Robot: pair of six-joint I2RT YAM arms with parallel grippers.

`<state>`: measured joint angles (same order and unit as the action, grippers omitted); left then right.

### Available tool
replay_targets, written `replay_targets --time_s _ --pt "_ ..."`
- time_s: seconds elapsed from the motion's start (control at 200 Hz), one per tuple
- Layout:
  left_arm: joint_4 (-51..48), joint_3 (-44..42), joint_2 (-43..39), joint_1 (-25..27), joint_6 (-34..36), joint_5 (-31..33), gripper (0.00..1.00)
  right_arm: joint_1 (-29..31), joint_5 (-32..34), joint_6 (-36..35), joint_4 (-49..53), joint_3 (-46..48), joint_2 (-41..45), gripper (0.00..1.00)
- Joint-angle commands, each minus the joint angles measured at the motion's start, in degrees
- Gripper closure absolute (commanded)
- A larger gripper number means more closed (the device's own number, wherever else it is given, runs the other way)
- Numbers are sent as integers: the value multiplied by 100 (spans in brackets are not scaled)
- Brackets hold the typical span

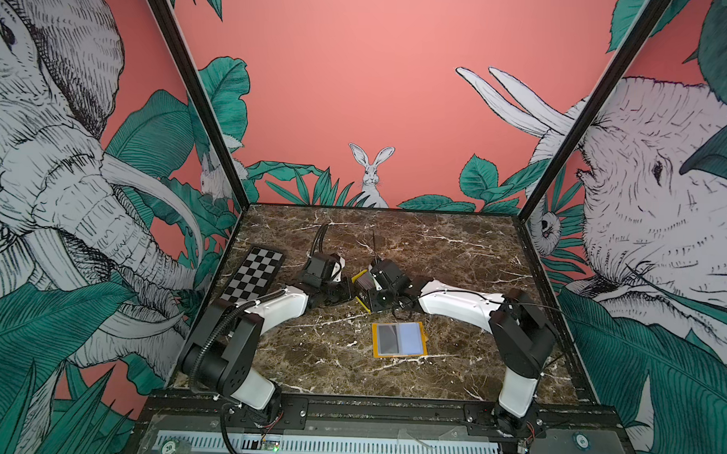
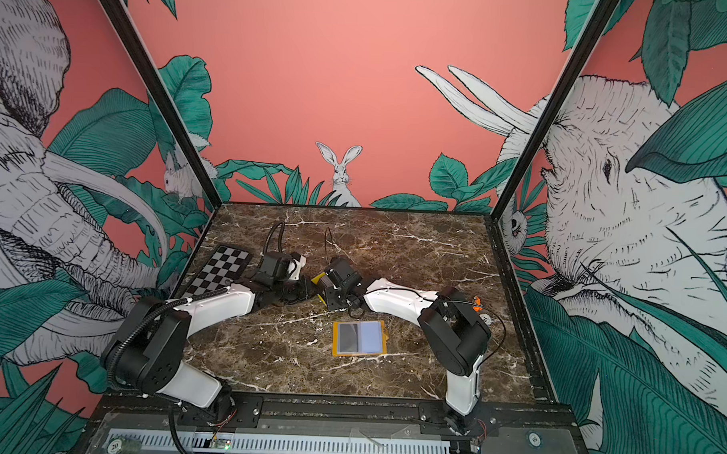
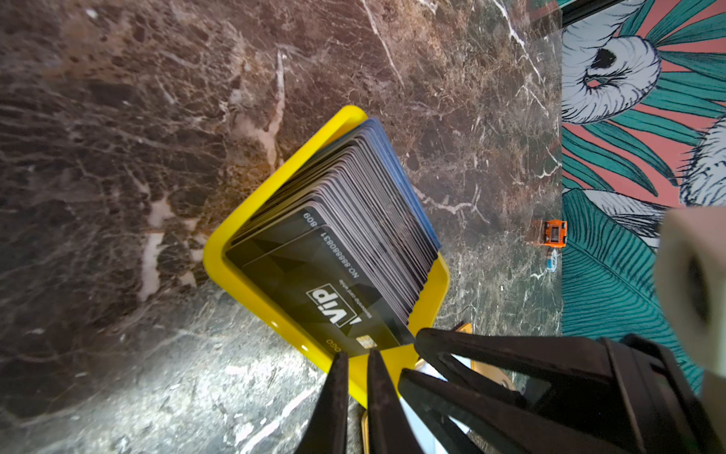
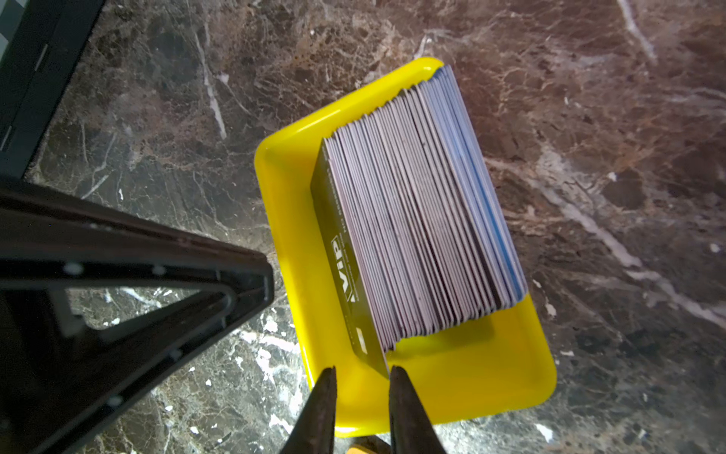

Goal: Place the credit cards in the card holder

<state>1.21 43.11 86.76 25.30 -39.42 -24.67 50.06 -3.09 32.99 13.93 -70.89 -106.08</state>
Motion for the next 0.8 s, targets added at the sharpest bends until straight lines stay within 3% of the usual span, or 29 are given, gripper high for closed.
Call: replay_targets --time_s 0.0,0.525,0.795 --pt "-19 20 -45 -34 15 -47 87 -14 -106 -68 -121 -109 -70 76" --pt "-94 188 -36 -55 99 -39 83 80 -583 -397 -270 -246 -226 78" --pt "-113 56 -167 -95 79 30 81 170 -366 -635 52 -677 -473 78"
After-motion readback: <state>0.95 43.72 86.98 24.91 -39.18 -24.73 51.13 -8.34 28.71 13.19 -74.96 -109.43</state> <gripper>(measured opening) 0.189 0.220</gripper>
